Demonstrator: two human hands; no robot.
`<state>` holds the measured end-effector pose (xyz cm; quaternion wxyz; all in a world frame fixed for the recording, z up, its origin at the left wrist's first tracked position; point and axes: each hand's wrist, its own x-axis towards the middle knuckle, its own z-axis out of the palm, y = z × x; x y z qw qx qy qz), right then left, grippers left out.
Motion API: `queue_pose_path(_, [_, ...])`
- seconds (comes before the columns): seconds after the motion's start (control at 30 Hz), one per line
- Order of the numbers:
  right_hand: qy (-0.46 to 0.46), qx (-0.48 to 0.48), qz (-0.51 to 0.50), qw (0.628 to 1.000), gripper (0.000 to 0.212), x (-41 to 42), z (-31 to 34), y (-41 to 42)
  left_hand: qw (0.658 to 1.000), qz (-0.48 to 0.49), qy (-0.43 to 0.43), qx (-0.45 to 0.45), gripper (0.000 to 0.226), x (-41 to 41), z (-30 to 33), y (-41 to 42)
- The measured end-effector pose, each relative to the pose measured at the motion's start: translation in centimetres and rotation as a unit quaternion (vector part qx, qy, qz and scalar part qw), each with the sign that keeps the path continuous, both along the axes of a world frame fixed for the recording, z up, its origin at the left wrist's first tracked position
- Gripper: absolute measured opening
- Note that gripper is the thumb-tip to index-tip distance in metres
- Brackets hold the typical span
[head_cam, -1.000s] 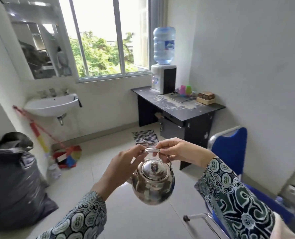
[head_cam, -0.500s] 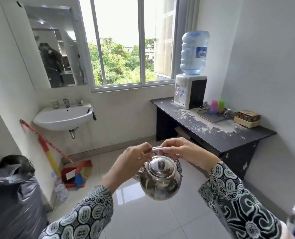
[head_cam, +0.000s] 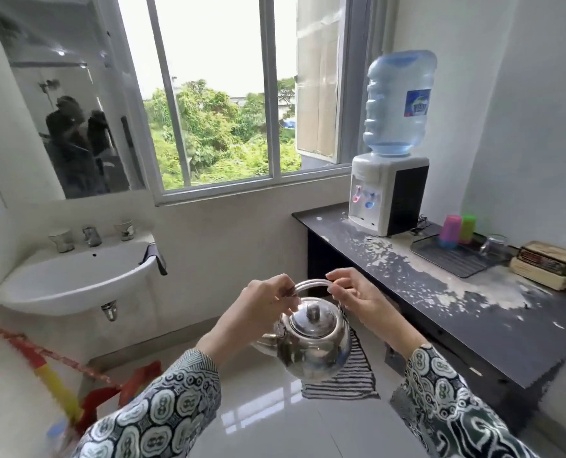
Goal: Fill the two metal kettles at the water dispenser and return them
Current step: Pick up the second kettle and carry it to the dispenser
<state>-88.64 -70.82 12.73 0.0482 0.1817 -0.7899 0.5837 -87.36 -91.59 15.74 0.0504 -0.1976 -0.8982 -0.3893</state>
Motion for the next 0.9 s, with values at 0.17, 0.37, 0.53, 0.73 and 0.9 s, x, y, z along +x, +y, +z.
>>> queue_pose_path(0.17, [-0.059,0.009,-0.025,0.998,0.025,-8.3,-3.2,1.9,0.999,-0.001,-0.043,0.03,0.026,-10.9,-1.7,1.0])
queue_pose_path(0.37, [-0.087,0.009,-0.055,0.995,0.015,-18.7,-5.6,5.8,0.996,-0.041,-0.07,0.044,0.022,-23.6,-4.4,4.8])
queue_pose_path(0.53, [-0.105,0.009,-0.045,0.993,0.013,-28.2,-5.9,10.6,0.994,-0.042,-0.072,0.066,0.026,-33.6,-5.8,9.3])
queue_pose_path(0.73, [-0.139,0.003,-0.056,0.989,0.007,-38.8,-5.8,15.4,0.996,-0.042,-0.059,0.052,0.03,-44.7,-6.8,14.7])
queue_pose_path(0.9, [-0.133,0.023,-0.122,0.983,0.01,-47.1,-7.6,17.8,0.994,-0.05,-0.067,0.073,0.032,-53.2,-8.7,18.5])
